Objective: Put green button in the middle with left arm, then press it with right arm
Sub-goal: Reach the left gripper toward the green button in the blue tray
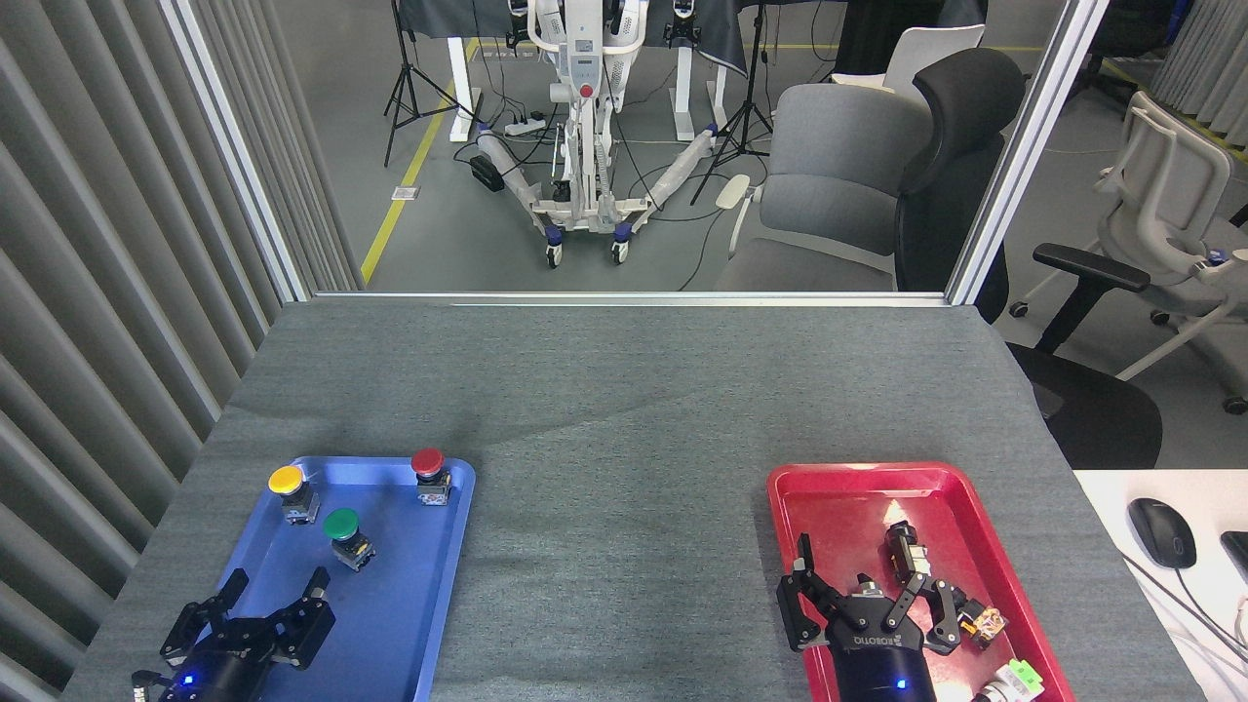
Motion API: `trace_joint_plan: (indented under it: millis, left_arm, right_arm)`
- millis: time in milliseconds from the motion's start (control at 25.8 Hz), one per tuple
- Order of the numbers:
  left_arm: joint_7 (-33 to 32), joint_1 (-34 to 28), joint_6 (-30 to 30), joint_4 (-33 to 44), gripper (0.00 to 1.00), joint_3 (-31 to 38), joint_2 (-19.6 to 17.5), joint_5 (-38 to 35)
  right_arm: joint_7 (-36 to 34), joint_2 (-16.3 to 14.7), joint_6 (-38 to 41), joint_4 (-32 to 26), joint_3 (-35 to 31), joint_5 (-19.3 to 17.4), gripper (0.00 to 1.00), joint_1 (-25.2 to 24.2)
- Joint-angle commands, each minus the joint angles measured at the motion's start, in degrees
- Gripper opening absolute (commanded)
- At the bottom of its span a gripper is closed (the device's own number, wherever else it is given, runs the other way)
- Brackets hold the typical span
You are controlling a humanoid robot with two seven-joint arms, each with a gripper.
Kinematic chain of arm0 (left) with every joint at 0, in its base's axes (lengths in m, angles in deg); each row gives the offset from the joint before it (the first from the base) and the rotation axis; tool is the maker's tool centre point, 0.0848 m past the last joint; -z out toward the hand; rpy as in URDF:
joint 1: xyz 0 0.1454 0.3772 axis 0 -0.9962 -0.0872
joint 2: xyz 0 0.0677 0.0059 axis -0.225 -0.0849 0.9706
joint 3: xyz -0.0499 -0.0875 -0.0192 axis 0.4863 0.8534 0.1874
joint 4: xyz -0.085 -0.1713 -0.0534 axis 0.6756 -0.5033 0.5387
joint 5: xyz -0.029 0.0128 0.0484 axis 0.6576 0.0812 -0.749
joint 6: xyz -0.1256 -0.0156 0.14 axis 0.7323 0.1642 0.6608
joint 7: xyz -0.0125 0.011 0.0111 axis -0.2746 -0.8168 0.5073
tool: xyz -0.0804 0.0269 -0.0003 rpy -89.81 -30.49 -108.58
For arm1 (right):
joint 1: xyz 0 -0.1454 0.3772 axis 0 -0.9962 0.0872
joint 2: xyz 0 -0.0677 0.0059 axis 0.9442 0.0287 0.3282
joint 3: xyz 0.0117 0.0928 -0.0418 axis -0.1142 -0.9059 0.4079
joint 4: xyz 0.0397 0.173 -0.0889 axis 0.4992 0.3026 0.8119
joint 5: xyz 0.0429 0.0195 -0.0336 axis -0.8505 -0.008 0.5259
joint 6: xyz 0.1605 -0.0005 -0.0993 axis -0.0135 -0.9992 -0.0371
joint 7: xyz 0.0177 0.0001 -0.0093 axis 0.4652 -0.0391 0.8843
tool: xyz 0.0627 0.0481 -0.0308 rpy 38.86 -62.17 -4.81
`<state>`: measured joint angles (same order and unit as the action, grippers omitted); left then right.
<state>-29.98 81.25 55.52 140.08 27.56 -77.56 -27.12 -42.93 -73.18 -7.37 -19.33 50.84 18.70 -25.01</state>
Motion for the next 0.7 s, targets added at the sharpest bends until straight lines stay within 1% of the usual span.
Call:
trace_joint_plan:
  millis: [0,116,271,465,658]
  left_arm:
    - [0.58,2.69,-0.18,-3.84,0.99,-3.48,0.02,-0.04]
    - [0.58,3.92,-0.53,-4.36,0.99,-5.85,0.19,-1.27]
    - [1.2,5.42,-0.44,-6.74,0.99,-6.82,0.98,-1.36]
    - [1.2,9.2,-0.44,-10.43,0.99,-10.34,1.25,-1.54]
    - [1.2,11.66,-0.79,-13.59,0.99,-11.13,2.39,-1.54]
  right_arm:
    - [0.02,-0.22,0.12,-0.23,0.0,-0.01,1.0,-0.2]
    - [-0.07,-0.4,0.21,-0.41,0.0,-0.1,1.0,-0.29]
    - [-0.16,-0.58,0.39,-0.85,0.0,-0.28,1.0,-1.43]
    - [-0.16,-0.58,2.23,-1.9,-0.53,-0.19,1.0,-2.75]
    - [-0.16,-0.58,2.14,-1.99,-0.53,-0.19,1.0,-2.75]
